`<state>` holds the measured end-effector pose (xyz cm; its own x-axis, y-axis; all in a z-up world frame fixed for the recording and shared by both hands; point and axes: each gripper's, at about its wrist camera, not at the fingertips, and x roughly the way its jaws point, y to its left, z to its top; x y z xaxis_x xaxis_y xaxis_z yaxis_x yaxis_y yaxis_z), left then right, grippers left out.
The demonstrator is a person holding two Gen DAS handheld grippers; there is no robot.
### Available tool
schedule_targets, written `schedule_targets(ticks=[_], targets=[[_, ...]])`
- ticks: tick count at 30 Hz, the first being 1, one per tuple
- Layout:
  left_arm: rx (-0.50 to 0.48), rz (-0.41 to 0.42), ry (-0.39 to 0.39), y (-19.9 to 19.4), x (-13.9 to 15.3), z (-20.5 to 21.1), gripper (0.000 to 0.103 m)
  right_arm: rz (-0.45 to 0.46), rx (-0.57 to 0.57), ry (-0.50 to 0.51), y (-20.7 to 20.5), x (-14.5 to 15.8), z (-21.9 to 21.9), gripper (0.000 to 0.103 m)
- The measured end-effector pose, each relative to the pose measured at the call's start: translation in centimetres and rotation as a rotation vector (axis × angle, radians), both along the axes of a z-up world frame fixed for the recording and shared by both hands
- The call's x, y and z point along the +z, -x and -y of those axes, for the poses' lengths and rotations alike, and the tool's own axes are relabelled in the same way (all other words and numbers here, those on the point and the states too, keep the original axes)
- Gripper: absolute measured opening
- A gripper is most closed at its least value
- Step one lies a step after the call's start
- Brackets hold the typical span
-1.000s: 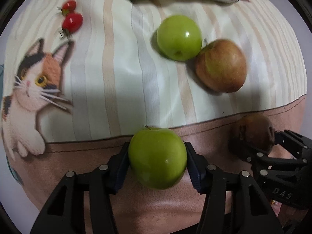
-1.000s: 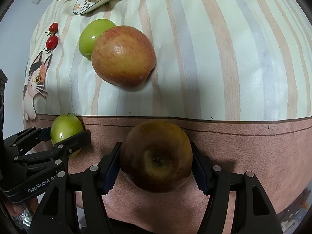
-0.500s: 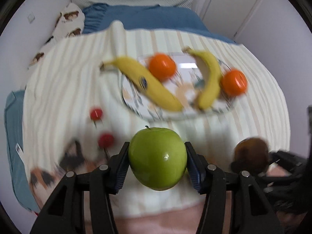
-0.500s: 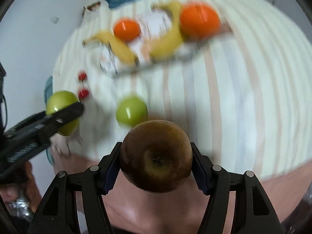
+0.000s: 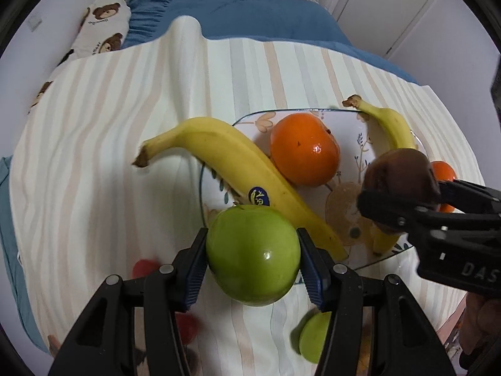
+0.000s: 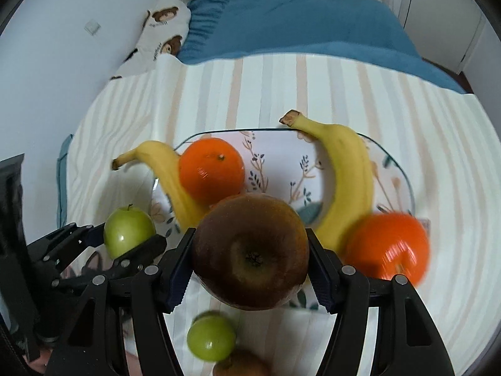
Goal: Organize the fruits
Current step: 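Carry the green apple and brown fruit onto the floral plate with both tools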
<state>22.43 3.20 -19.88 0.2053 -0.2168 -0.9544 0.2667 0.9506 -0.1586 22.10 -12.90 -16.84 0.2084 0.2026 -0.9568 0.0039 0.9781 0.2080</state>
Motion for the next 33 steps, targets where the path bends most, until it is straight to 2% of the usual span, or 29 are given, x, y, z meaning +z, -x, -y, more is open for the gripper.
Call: schedule_targets(ticks=[5, 9, 20, 22, 23, 25, 33], targets=[[-0.033, -0.022, -0.008, 0.1, -1.1, 0.6, 0.051, -0.02, 0.049, 0.054, -1.0, -1.2, -0.5, 0.068], [-0.027, -0.027, 0.005, 0.3, -1.3, 0.4, 0.052, -0.045, 0.074, 0.047, -1.9, -1.6, -1.0, 0.068], [-0.013, -0.039, -0.025, 0.2, -1.6, 0.8, 0.055, -0.093, 0.12, 0.135, -2.4, -3.1, -3.3, 0.068], [-0.012, -0.051, -0.034, 0.2, -1.8, 0.9, 0.055, -0.088, 0.108, 0.121, -2.4, -2.9, -3.5, 0.071], [-0.013, -0.054, -0.037, 0.2, -1.8, 0.9, 0.055, -0.09, 0.102, 0.11, -2.4, -2.8, -3.4, 0.077], [-0.011, -0.055, -0.039, 0.2, -1.8, 0.9, 0.055, -0.083, 0.078, 0.113, -2.8, -2.5, -3.2, 0.08], [0.024, -0.048, -0.023, 0.4, 0.2, 0.2, 0.062, -0.053, -0.007, 0.103, -2.0, 0.1, -0.7, 0.085]])
